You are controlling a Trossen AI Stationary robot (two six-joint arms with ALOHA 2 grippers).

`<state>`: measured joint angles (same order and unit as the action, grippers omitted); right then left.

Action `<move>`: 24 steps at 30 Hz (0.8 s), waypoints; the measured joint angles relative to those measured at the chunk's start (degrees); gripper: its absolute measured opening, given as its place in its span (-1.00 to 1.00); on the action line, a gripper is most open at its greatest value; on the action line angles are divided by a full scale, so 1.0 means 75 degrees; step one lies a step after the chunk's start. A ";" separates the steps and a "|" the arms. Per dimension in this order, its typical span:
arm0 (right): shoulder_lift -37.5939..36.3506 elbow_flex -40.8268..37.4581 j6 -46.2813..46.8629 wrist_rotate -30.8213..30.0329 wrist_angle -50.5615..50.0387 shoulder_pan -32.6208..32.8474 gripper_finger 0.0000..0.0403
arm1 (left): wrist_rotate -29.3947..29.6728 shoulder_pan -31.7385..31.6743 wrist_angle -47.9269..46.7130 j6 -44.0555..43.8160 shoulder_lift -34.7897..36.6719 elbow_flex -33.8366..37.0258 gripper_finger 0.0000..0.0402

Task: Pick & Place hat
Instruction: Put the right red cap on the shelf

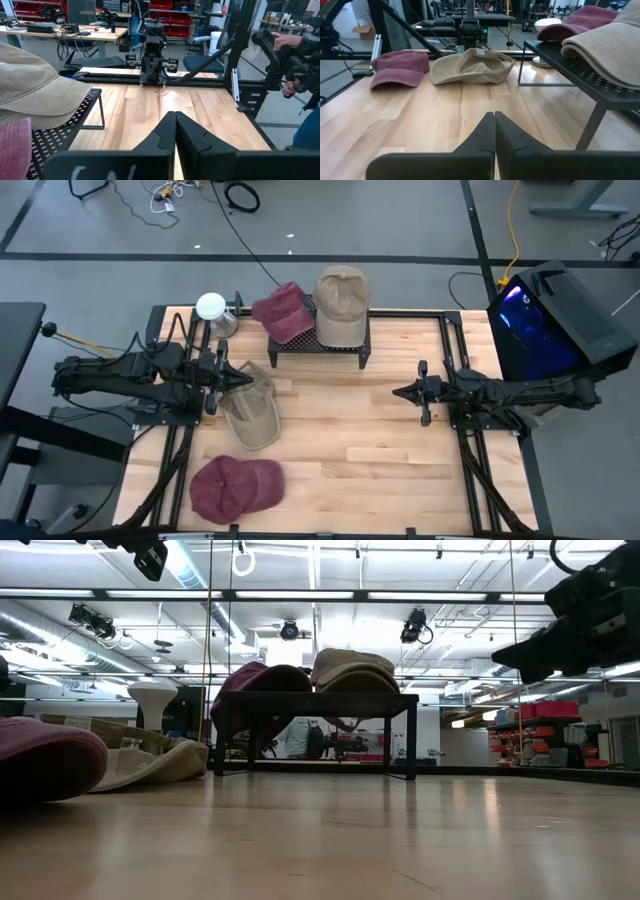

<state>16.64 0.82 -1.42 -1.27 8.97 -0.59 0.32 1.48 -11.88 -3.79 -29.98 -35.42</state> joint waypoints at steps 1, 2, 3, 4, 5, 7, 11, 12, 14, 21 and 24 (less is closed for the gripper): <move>-0.0104 0.0003 -0.0025 -0.0002 -0.0104 0.0018 -1.00 | 0.0002 0.0000 0.0002 0.0000 -0.0003 0.0000 -0.93; -0.0212 0.0003 -0.0058 -0.0025 -0.0220 0.0018 -1.00 | 0.0000 -0.0001 0.0001 0.0000 -0.0002 0.0002 -0.93; -0.0338 0.0003 -0.0071 -0.0085 -0.0370 0.0016 -1.00 | 0.0002 0.0000 0.0002 0.0000 -0.0003 0.0001 -0.93; -0.0466 0.0003 -0.0072 -0.0164 -0.0515 0.0013 -1.00 | 0.0001 -0.0001 0.0001 0.0000 -0.0001 0.0001 -0.93; -0.0605 0.0003 -0.0075 -0.0203 -0.0658 -0.0001 -1.00 | 0.0001 -0.0002 0.0000 -0.0001 -0.0003 0.0003 -0.93; -0.0835 0.0003 -0.0104 -0.0228 -0.0922 -0.0011 -1.00 | 0.0003 -0.0002 0.0002 0.0000 -0.0003 0.0002 -0.93; -0.1131 0.0006 -0.0106 -0.0198 -0.1104 -0.0019 -1.00 | 0.0000 -0.0003 0.0003 0.0003 -0.0003 0.0000 -0.93; -0.1169 0.0008 -0.0104 -0.0199 -0.1096 -0.0035 -1.00 | 0.0003 0.0000 0.0003 0.0000 -0.0003 0.0003 -0.93; -0.1242 0.0009 -0.0106 -0.0180 -0.1088 -0.0097 -1.00 | 0.0002 -0.0003 0.0000 0.0002 -0.0002 0.0000 -0.93; -0.1650 0.0009 -0.0301 -0.0175 -0.1101 -0.0261 -1.00 | 0.0003 -0.0002 0.0000 0.0000 0.0000 0.0002 -0.93; -0.1871 0.0012 -0.0291 -0.0162 -0.1087 -0.0261 -1.00 | 0.0003 -0.0003 0.0001 -0.0001 -0.0003 0.0003 -0.93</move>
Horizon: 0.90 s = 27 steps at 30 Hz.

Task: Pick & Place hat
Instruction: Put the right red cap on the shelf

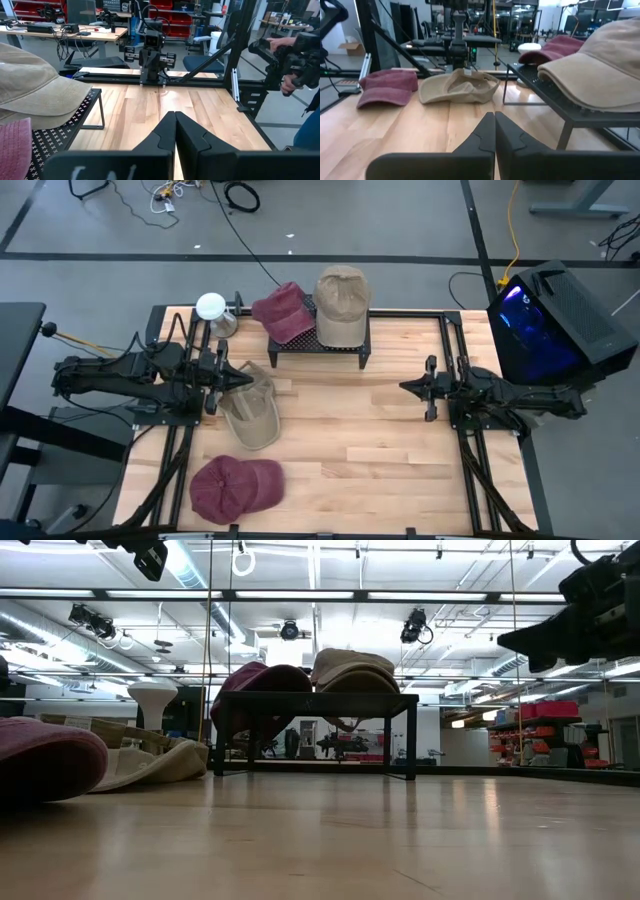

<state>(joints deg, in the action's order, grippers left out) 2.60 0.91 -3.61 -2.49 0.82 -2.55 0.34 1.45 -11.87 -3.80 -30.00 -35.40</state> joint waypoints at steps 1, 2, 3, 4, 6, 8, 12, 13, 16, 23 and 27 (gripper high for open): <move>-0.0055 0.0000 0.0004 0.0013 -0.0003 0.0000 -1.00 | -0.0002 0.0003 -0.0001 0.0001 0.0003 0.0000 -0.93; -0.0108 0.0000 0.0011 0.0031 -0.0003 0.0000 -1.00 | 0.0000 0.0000 -0.0001 0.0001 0.0003 0.0000 -0.93; -0.0167 0.0000 0.0021 0.0051 -0.0009 0.0001 -1.00 | 0.0000 0.0000 -0.0001 -0.0002 0.0003 0.0000 -0.93; -0.0233 0.0000 0.0071 0.0065 -0.0010 0.0008 -1.00 | 0.0000 0.0000 0.0001 0.0001 0.0000 -0.0003 -0.93; -0.0354 0.0000 0.0243 0.0075 -0.0008 0.0009 -1.00 | 0.0000 0.0000 0.0000 0.0001 0.0000 0.0000 -0.93; -0.0355 0.0009 0.0376 0.0080 0.0001 0.0016 -0.99 | 0.0000 0.0001 0.0000 0.0001 0.0001 0.0000 -0.93; -0.0352 0.0009 0.0421 0.0175 -0.0020 0.0120 -0.96 | 0.0000 0.0001 0.0002 0.0001 0.0001 -0.0001 -0.93; -0.0352 0.0009 0.0423 0.0213 -0.0023 0.0143 -0.95 | -0.0001 0.0001 -0.0001 0.0003 0.0000 0.0000 -0.93; -0.0334 0.0009 0.0424 0.0223 -0.0023 0.0184 -0.95 | -0.0001 0.0002 0.0001 0.0001 0.0001 0.0000 -0.93; -0.0279 0.0009 0.0320 0.0197 -0.0024 0.0184 -0.96 | -0.0003 0.0000 -0.0001 0.0001 0.0000 0.0000 -0.93; -0.0279 0.0009 -0.0049 0.0197 -0.0020 0.0184 -0.96 | 0.0000 0.0001 0.0000 0.0001 0.0000 -0.0001 -0.93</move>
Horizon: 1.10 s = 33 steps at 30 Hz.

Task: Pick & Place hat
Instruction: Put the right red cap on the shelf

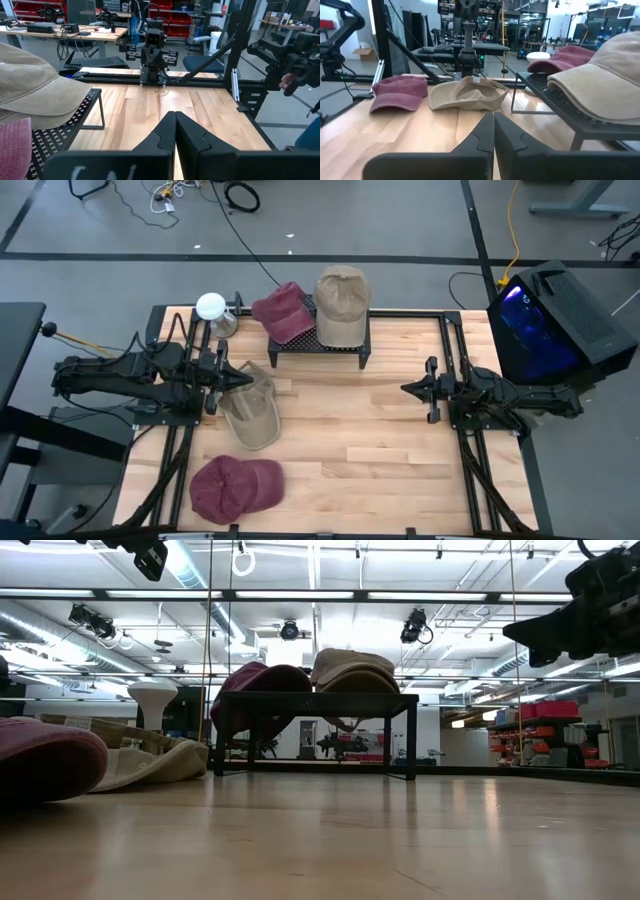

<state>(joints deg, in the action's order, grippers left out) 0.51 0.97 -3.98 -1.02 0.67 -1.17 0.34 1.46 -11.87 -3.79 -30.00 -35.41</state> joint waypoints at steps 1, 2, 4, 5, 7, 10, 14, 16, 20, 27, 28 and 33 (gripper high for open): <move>0.0000 0.0000 -0.0077 0.0000 0.0000 0.0000 -0.96 | -0.0001 0.0001 -0.0001 0.0001 0.0000 0.0001 -0.93; 0.0000 0.0000 -0.0147 0.0000 0.0000 0.0000 -0.96 | 0.0000 -0.0001 0.0001 0.0000 0.0000 0.0001 -0.93; 0.0003 0.0000 -0.0200 0.0000 0.0000 0.0000 -0.95 | 0.0000 -0.0001 0.0001 0.0000 0.0003 0.0001 -0.93; 0.0000 0.0000 -0.0195 0.0000 0.0000 0.0000 -0.95 | 0.0000 0.0001 0.0001 0.0000 0.0000 0.0001 -0.93; 0.0000 0.0000 -0.0144 0.0000 0.0000 0.0000 -0.95 | -0.0002 -0.0001 -0.0001 0.0000 0.0001 0.0001 -0.93; 0.0000 0.0000 -0.0138 0.0000 0.0000 0.0000 -0.95 | -0.0001 -0.0001 -0.0001 -0.0002 0.0002 0.0001 -0.93; 0.0000 0.0000 -0.0139 0.0000 0.0000 0.0000 -0.95 | 0.0000 0.0001 -0.0001 0.0000 0.0001 0.0000 -0.93; 0.0000 0.0000 -0.0141 0.0000 0.0000 0.0000 -0.95 | 0.0000 -0.0001 -0.0001 0.0003 0.0000 0.0001 -0.93; 0.0002 0.0000 -0.0141 -0.0001 0.0001 0.0000 -0.95 | -0.0002 -0.0001 -0.0001 0.0001 0.0001 -0.0001 -0.93; 0.0000 0.0000 -0.0141 -0.0002 0.0003 0.0000 -0.95 | -0.0003 -0.0001 0.0223 -0.0057 0.0003 -0.0001 -0.93; 0.0000 0.0000 -0.0141 -0.0003 0.0003 0.0000 -0.95 | -0.0001 0.0000 0.0267 -0.0146 0.0003 0.0000 -0.93; 0.0000 0.0000 -0.0141 -0.0002 0.0003 0.0000 -0.95 | -0.0024 -0.0001 0.0661 -0.0350 0.0002 0.0000 -0.93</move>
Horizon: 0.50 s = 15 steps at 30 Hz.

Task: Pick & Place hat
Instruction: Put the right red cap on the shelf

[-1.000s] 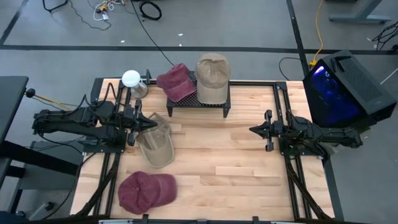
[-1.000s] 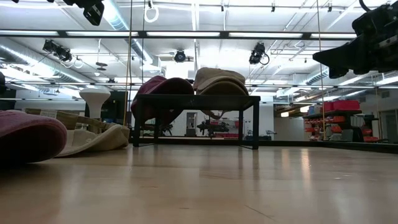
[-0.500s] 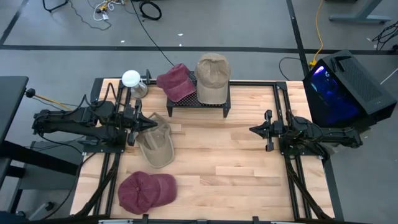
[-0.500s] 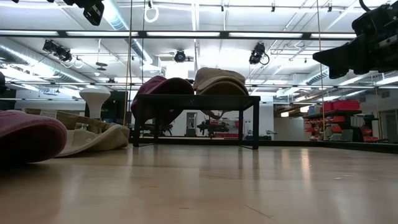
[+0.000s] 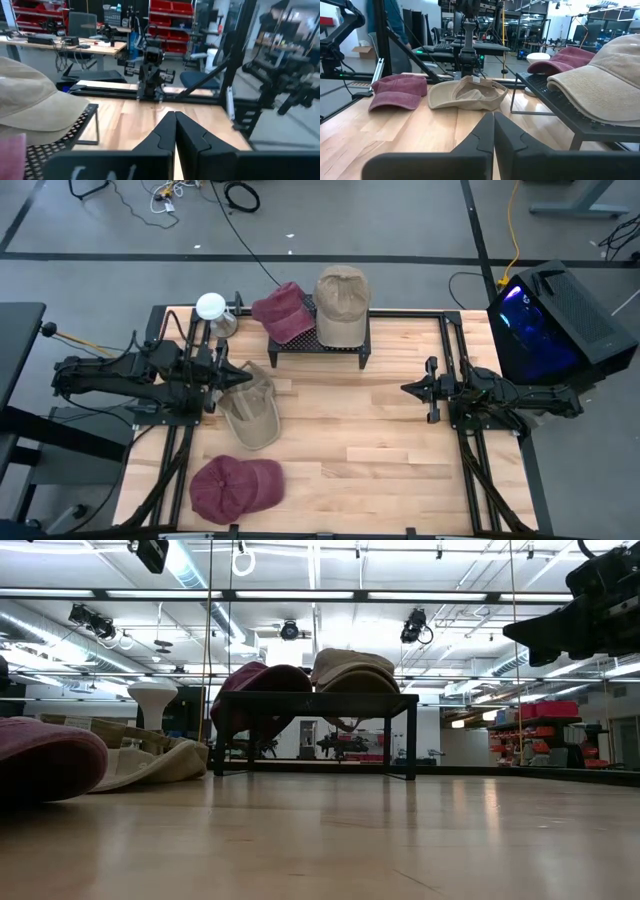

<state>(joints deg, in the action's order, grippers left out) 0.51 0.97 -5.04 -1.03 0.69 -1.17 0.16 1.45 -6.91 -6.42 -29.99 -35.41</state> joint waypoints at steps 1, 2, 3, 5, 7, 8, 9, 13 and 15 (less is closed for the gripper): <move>0.0001 0.0000 0.0000 -0.0001 0.0000 0.0000 -0.95 | -0.0041 0.0000 0.0027 -0.0155 0.0001 0.0002 -0.93; 0.0003 0.0000 0.0003 -0.0001 0.0000 0.0000 -0.95 | -0.0099 0.0001 0.0028 -0.0381 0.0001 0.0001 -0.93; 0.0001 0.0000 0.0000 0.0001 0.0000 0.0000 -0.95 | -0.0148 0.0000 0.0058 -0.0556 -0.0001 0.0001 -0.93; 0.0000 0.0000 0.0000 -0.0001 0.0000 0.0000 -0.95 | -0.0133 0.0003 0.0257 -0.0794 -0.0002 0.0002 -0.93; 0.0002 0.0000 0.0000 -0.0001 0.0000 0.0000 -0.95 | 0.0060 0.0003 0.0434 -0.1141 -0.0002 0.0002 -0.93; 0.0000 0.0000 0.0000 -0.0001 0.0000 0.0000 -0.95 | 0.0194 0.0003 0.0529 -0.1344 -0.0002 0.0002 -0.93; 0.0002 0.0000 0.0000 -0.0001 0.0000 0.0000 -0.95 | 0.0375 0.0000 0.0559 -0.1489 -0.0002 0.0001 -0.93; 0.0003 0.0000 0.0003 -0.0001 0.0000 0.0000 -0.95 | 0.0952 0.0000 0.0835 -0.1663 -0.0015 -0.0001 -0.83; 0.0001 -0.0002 0.0001 -0.0001 0.0000 0.0000 -0.95 | 0.1185 0.0000 0.1135 -0.1623 -0.0094 -0.0001 -0.68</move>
<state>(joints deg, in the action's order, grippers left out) 0.52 0.96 -5.03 -1.04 0.69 -1.17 9.04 1.45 1.60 -18.59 -30.69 -35.42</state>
